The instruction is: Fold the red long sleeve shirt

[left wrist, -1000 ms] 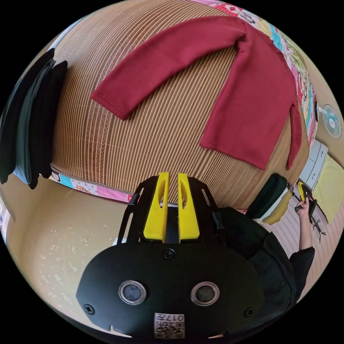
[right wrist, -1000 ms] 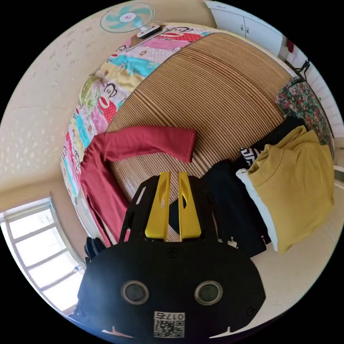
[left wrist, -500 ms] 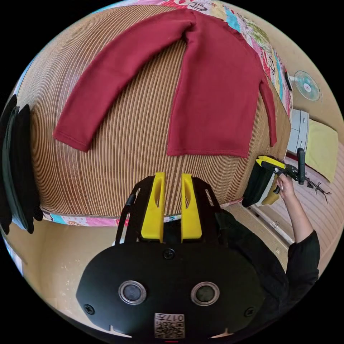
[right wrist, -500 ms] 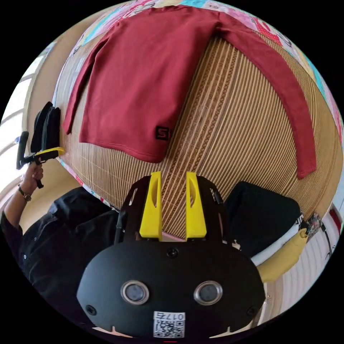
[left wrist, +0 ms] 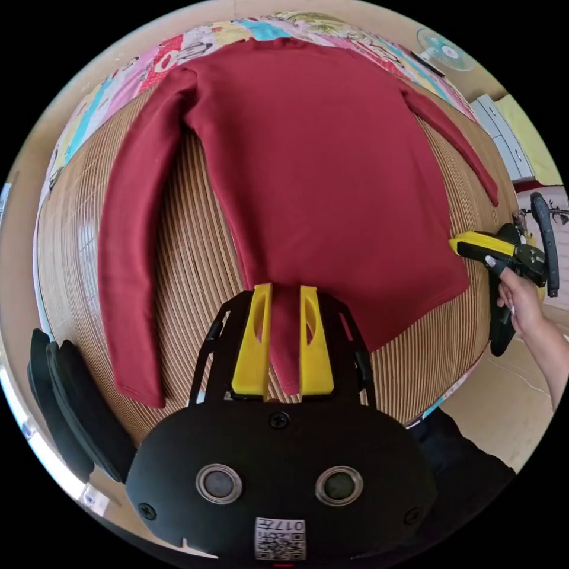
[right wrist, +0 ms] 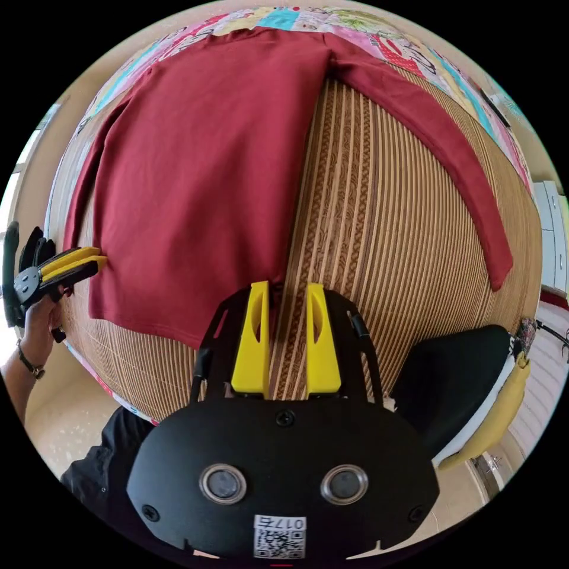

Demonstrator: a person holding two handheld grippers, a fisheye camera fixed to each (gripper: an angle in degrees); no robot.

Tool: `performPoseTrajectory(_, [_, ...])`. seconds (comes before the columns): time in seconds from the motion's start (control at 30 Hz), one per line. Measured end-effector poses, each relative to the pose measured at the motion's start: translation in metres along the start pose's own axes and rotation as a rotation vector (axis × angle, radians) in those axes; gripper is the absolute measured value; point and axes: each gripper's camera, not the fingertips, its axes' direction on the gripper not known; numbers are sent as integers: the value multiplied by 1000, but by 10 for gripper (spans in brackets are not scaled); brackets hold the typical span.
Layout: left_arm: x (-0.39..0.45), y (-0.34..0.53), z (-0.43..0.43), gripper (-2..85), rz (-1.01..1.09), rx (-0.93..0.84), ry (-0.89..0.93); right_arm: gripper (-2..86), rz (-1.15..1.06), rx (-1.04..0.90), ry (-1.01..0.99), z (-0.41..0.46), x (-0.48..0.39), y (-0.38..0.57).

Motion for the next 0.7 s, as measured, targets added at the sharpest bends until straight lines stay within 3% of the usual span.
performPoseTrajectory(0.13, [2, 46, 2, 42, -59, -4, 34, 46, 87, -1, -187, 20, 1, 33])
performPoseTrajectory(0.37, [24, 139, 1, 47, 62, -173, -23, 30, -92, -183, -45, 49, -57, 112])
performPoseTrajectory(0.53, [31, 189, -3, 51, 70, -271, -42, 29, -90, -282, -94, 69, -76, 158])
performPoseTrajectory(0.7, [-4, 210, -17, 43, -139, -417, 17, 35, -122, -332, -181, 80, -75, 172])
